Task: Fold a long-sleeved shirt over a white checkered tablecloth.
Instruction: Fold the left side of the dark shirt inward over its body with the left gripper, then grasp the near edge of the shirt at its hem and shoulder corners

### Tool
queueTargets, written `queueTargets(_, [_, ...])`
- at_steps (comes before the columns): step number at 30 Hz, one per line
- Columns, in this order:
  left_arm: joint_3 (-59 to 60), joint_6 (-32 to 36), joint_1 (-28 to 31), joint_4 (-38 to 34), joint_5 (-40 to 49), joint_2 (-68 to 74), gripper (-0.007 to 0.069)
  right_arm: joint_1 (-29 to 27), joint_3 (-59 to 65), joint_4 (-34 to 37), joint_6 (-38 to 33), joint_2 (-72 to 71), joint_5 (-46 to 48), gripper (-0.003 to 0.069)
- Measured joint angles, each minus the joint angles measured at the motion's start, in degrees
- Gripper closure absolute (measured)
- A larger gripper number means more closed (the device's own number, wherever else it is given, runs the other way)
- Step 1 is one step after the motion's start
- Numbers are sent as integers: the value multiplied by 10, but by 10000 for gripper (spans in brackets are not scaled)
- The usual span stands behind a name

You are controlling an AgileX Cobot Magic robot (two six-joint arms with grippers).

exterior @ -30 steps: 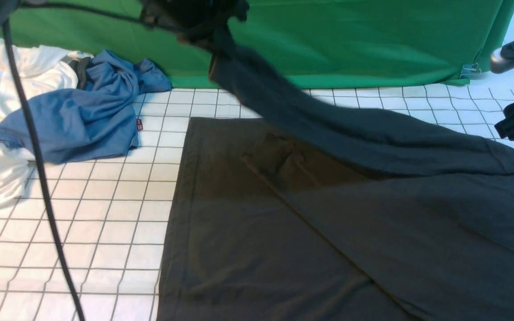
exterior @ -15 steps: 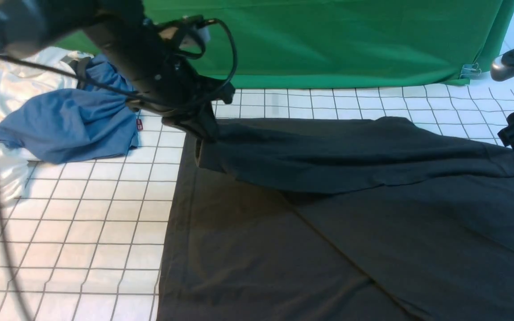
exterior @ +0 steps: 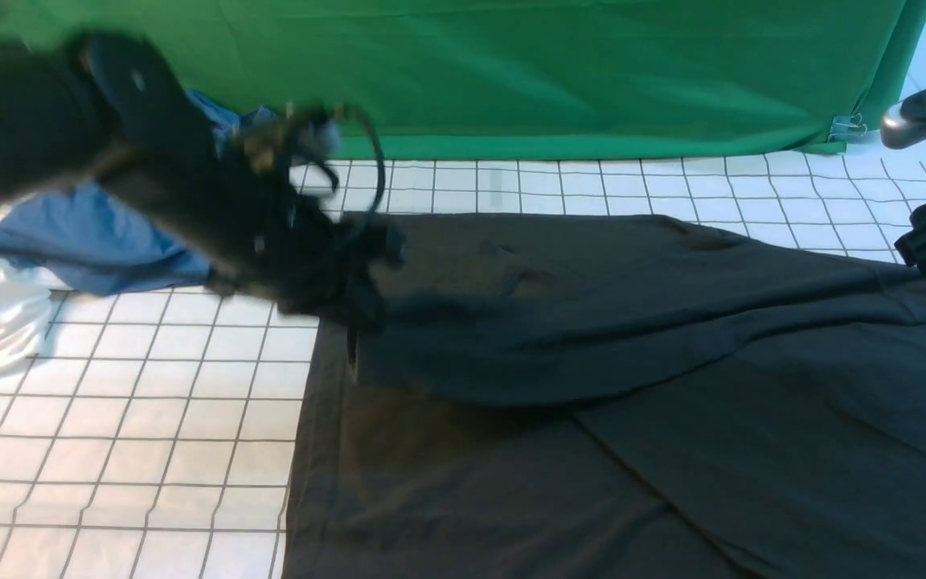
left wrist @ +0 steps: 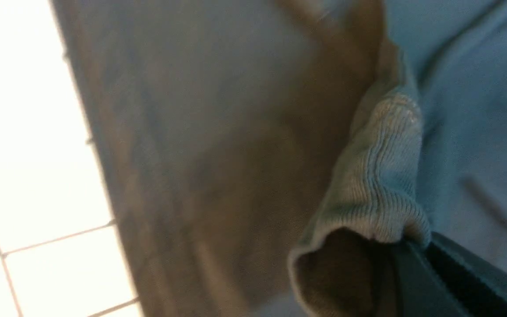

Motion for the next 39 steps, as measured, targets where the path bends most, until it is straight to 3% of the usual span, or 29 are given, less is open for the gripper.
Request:
queueTargets(4, [44, -2, 0, 27, -38, 18, 627, 0, 0, 1, -1, 0, 0, 161])
queueTargets(8, [51, -8, 0, 67, -46, 31, 537, 0, 0, 1, -1, 0, 0, 161])
queueTargets(12, [50, -11, 0, 106, -51, 32, 389, 0, 0, 1, -7, -1, 12, 161])
queueTargets(13, [40, -11, 0, 132, -38, 32, 305, 0, 0, 1, -13, -6, 23, 161])
queueTargets(17, [-17, -7, -5, 208, 49, 19, 125, 0, -5, 1, -16, -41, 57, 161])
queueTargets(19, [-44, -7, -21, 251, 96, -2, 85, 0, -8, 7, -15, -72, 72, 161])
queueTargets(27, [-17, 31, -177, 272, 167, -71, 83, 4, -11, 113, -15, -193, 153, 161])
queueTargets(32, [84, 48, -282, 287, 175, -72, 90, 75, -9, 139, -16, -264, 254, 161])
queueTargets(39, [212, 70, -329, 293, 88, -73, 90, 193, 77, 145, -15, -350, 294, 161])
